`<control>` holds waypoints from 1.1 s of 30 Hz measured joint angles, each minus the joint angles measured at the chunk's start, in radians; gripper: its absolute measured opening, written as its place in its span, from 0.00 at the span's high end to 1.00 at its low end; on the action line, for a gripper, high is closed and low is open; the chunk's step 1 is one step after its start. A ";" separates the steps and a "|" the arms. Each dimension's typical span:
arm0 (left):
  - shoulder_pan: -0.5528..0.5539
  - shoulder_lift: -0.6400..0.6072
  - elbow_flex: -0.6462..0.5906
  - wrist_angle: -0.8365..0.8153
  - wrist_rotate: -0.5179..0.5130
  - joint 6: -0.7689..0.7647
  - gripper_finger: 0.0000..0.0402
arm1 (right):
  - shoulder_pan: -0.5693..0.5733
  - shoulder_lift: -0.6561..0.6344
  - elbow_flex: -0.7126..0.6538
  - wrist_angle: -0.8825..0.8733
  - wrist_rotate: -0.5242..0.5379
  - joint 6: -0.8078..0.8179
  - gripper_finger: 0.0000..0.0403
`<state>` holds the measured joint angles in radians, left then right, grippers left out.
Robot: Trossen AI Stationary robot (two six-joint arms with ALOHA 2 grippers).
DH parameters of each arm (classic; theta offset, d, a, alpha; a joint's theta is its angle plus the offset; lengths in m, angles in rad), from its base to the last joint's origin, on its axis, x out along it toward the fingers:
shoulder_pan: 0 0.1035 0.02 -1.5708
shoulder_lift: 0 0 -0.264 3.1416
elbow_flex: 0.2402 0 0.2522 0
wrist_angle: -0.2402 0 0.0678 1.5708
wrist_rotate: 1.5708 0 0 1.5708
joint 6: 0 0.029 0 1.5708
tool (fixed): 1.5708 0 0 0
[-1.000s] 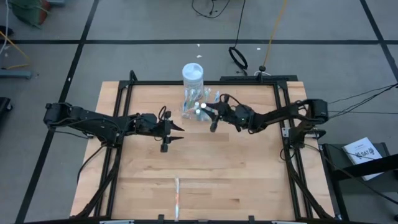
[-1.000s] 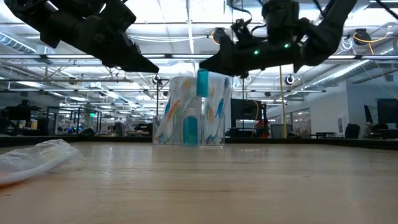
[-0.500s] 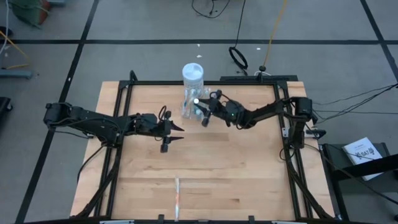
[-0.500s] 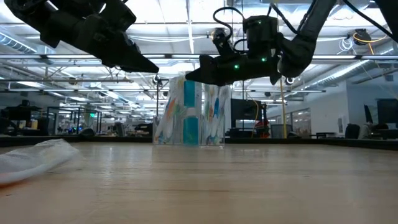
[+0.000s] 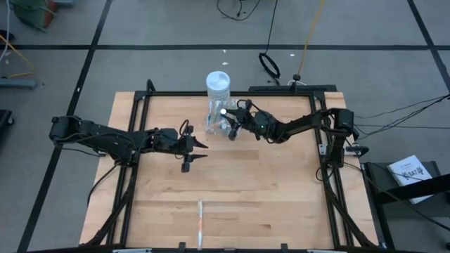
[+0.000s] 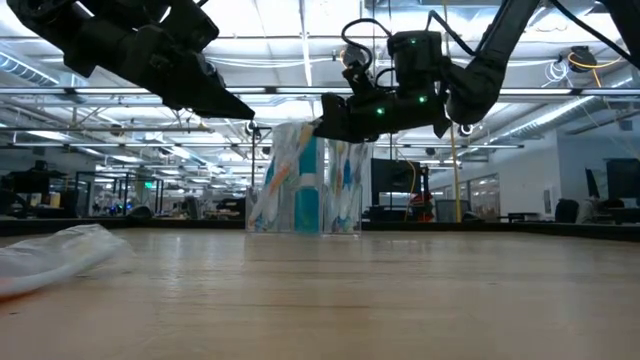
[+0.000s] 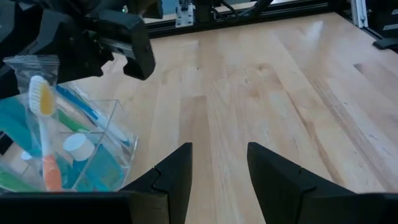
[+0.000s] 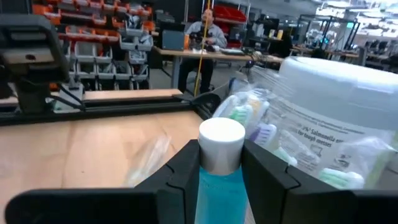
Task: Pick & Place toothbrushing station
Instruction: Put the blue mouthwash bottle into the transparent organizer
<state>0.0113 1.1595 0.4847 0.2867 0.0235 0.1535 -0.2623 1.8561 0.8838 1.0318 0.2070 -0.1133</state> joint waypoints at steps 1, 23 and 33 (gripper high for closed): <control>0.000 0.000 0.000 0.000 0.000 0.000 0.61 | 0.002 0.000 -0.001 0.020 0.000 -0.002 0.77; 0.000 0.000 0.000 -0.007 0.000 -0.001 0.61 | 0.011 0.002 -0.003 0.069 0.001 0.085 0.77; 0.000 0.000 0.000 -0.023 0.000 -0.001 0.61 | 0.052 0.002 -0.003 0.044 0.052 0.080 0.77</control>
<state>0.0113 1.1595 0.4847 0.2638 0.0235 0.1520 -0.2101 1.8576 0.8810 1.0754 0.2590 -0.0332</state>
